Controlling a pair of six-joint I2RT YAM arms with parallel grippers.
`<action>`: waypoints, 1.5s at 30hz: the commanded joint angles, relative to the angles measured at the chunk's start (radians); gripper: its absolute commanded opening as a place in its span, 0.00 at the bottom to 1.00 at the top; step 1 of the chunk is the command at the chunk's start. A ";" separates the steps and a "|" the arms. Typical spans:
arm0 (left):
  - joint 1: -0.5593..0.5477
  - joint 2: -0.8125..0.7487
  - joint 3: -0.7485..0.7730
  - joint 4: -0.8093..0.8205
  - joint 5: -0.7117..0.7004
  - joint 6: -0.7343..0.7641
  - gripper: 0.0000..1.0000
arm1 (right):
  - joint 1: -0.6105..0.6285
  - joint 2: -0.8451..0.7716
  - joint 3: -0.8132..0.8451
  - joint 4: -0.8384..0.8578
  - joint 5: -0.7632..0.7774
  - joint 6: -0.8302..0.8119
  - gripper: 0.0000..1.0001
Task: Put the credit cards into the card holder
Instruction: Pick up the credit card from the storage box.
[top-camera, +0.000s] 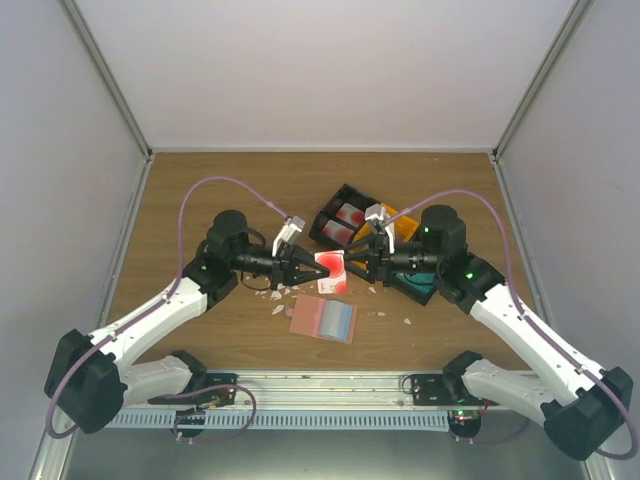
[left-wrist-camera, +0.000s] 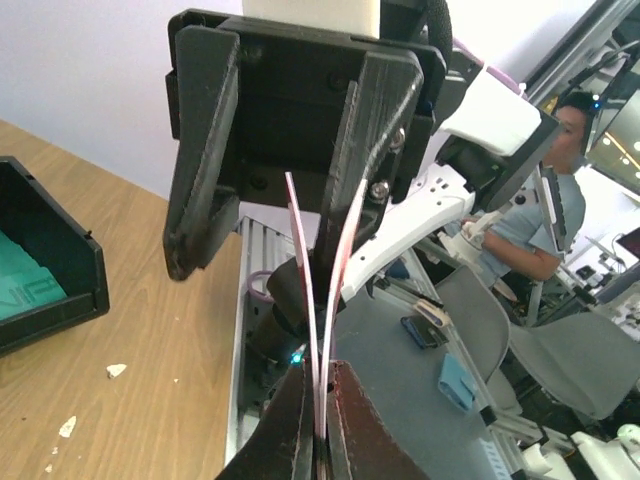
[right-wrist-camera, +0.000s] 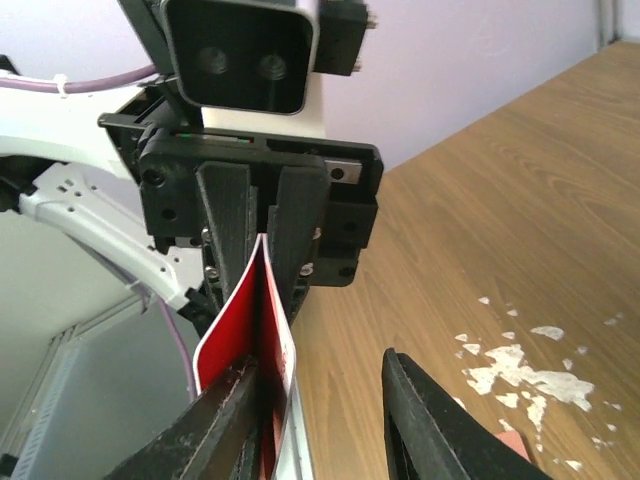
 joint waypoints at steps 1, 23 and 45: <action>-0.022 0.003 0.103 0.001 -0.065 -0.047 0.00 | 0.018 -0.001 -0.040 0.043 -0.115 0.002 0.34; 0.142 0.138 0.059 0.018 -0.058 -0.341 0.09 | -0.034 0.094 0.019 0.217 -0.020 0.554 0.01; 0.222 0.102 -0.063 -0.046 -0.082 -0.283 0.00 | -0.211 0.059 -0.046 0.035 0.093 0.460 0.01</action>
